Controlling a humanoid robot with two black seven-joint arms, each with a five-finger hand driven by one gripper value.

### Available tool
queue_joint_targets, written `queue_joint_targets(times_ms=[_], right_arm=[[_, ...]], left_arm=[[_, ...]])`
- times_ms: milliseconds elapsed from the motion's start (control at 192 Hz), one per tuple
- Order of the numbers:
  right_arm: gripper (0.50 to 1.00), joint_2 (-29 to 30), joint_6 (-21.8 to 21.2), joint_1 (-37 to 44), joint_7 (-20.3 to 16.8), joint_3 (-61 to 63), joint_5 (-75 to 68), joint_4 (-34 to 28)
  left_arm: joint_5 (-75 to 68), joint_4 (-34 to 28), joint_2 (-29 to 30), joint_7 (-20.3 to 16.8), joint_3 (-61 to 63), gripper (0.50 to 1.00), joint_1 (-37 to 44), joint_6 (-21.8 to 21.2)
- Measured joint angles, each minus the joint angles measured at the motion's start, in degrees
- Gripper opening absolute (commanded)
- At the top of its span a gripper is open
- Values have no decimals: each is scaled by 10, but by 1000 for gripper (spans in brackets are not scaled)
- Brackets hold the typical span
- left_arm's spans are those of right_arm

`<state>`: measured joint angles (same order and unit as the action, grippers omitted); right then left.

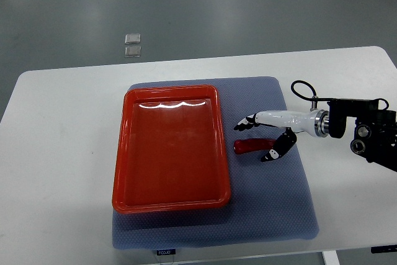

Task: Place red pepper on red tray
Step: 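Close the right hand fingers around the red pepper, then lift the pepper with the right hand and carry it over the tray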

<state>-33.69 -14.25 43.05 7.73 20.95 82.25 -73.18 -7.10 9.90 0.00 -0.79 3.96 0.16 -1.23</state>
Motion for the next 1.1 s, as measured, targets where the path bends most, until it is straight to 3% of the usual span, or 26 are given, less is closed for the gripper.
queue_joint_targets(times_ms=[505,926,1098], right_arm=[[756,12,8,1,0,-16,13,32],[545,11,3,6,0,-19,17,53],[543,11,1,11,3,-18,14,52]], left_arm=[[0,0,0,0,0,1000,0,0],[0,0,0,0,0,1000,0,0],[0,0,0,0,0,1000,0,0]])
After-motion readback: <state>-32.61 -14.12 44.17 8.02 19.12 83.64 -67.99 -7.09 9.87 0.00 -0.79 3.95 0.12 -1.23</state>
